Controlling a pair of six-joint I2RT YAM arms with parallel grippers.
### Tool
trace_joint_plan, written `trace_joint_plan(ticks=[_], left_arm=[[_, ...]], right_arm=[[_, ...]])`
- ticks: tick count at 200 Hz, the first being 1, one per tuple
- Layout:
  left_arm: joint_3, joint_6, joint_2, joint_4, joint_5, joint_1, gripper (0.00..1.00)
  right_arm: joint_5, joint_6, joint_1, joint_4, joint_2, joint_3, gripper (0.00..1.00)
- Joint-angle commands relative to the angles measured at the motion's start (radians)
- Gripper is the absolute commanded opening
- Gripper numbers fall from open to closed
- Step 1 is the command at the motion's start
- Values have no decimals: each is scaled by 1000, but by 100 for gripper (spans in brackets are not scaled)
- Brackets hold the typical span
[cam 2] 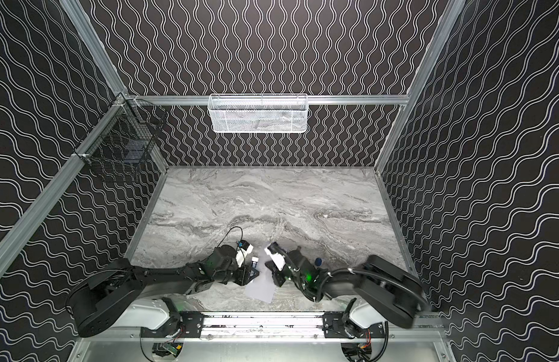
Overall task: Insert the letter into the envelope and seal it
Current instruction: 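Raise the glue stick with the left gripper while the right gripper moves toward it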
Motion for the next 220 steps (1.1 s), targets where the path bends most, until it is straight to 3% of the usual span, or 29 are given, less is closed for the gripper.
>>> trace_joint_plan(ticks=[1,40,74,93,114,149,166,203,220], left_arm=[[43,56,-33,-211,-42,1,0],[162,118,-122,-215,-34,-15,0],[156,298,-228,-147,-41,-70,0],[194,422,-256,-167,-51,-92,0],[240,528,-273,-196,-71,-129,0],[300,611,-271,-262,-82,-166,0],[313,612,-265,-276,-73,-173,0],[320,609,-271,-297,-71,-186,0],[323,608,-270,-315,-81,-186,0]], right_arm=[[-65,16,-23,-208,-132,19,15],[-140,219,-77,-616,-309,143,37],[-536,405,-243,-767,-450,208,50],[-551,429,-282,-875,-522,264,61],[-587,467,-285,-863,-529,308,68],[-674,426,-285,-916,-392,424,70],[-677,371,-285,-973,-332,472,65],[-665,390,-280,-918,-286,457,49],[-676,393,-264,-917,-268,469,47]])
